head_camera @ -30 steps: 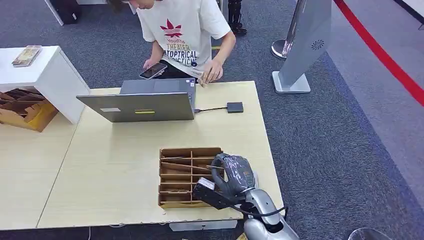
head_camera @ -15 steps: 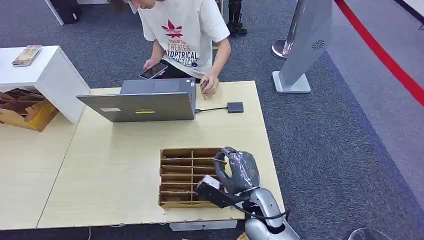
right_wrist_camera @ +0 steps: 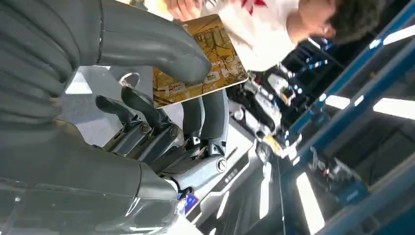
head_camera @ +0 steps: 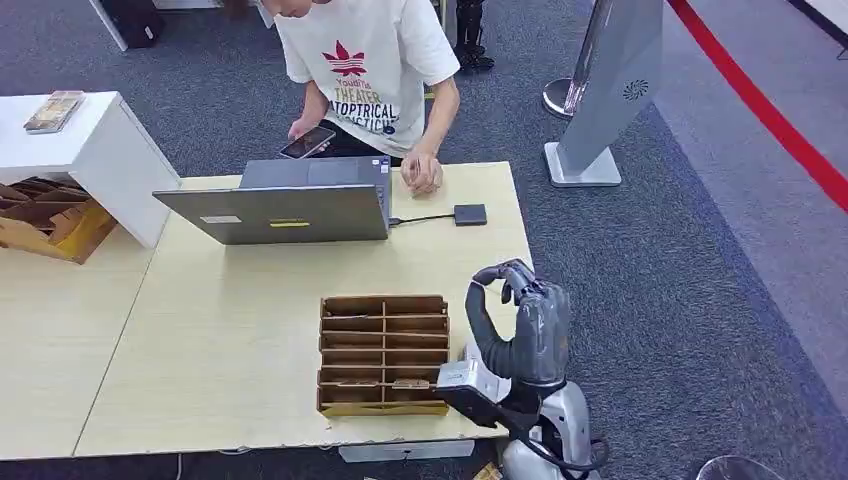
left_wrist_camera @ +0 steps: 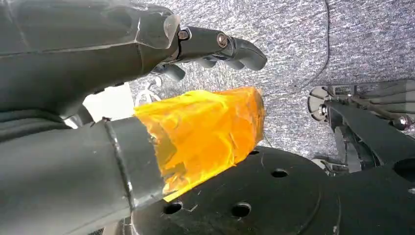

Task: Pass the card to the sensor for recognition and then transmit it.

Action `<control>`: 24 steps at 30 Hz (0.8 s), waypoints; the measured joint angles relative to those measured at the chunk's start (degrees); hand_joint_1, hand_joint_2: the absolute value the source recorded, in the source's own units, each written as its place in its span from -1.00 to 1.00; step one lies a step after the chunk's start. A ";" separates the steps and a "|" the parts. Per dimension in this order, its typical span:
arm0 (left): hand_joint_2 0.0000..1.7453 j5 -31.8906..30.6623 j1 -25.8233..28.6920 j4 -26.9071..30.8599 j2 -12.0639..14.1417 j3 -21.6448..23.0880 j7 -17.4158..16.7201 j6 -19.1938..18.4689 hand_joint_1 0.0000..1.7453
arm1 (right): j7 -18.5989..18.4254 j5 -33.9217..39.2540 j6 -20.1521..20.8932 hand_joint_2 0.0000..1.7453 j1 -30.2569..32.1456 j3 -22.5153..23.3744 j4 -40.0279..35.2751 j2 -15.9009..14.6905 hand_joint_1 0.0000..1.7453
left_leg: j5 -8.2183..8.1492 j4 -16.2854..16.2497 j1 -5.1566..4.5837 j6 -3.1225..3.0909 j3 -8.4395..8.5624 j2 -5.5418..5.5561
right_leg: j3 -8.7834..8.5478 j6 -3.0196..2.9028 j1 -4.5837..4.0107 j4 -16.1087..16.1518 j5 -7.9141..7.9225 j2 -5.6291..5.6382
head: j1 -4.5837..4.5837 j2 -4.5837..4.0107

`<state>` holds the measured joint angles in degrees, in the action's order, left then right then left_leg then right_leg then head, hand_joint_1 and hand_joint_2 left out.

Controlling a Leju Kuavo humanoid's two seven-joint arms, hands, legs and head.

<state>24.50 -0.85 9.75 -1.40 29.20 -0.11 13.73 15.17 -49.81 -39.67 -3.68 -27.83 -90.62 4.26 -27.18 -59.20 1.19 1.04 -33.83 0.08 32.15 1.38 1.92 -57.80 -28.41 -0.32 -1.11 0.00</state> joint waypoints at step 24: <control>-1.00 0.15 -0.05 0.00 -0.02 0.00 0.02 0.00 -1.00 | 1.22 0.78 0.02 1.00 1.75 2.78 -3.41 1.42 1.00 | 0.00 0.00 0.00 0.00 0.00 0.00 | 0.00 0.00 0.00 0.00 0.00 0.00 | 0.00 0.00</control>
<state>24.65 -0.90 9.75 -1.42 29.20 -0.09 13.73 16.39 -49.03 -39.65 -1.93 -25.05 -94.03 5.68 -27.18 -59.21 1.19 1.03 -33.83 0.07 32.15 1.38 1.92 -57.80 -28.41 -0.31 -1.11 0.00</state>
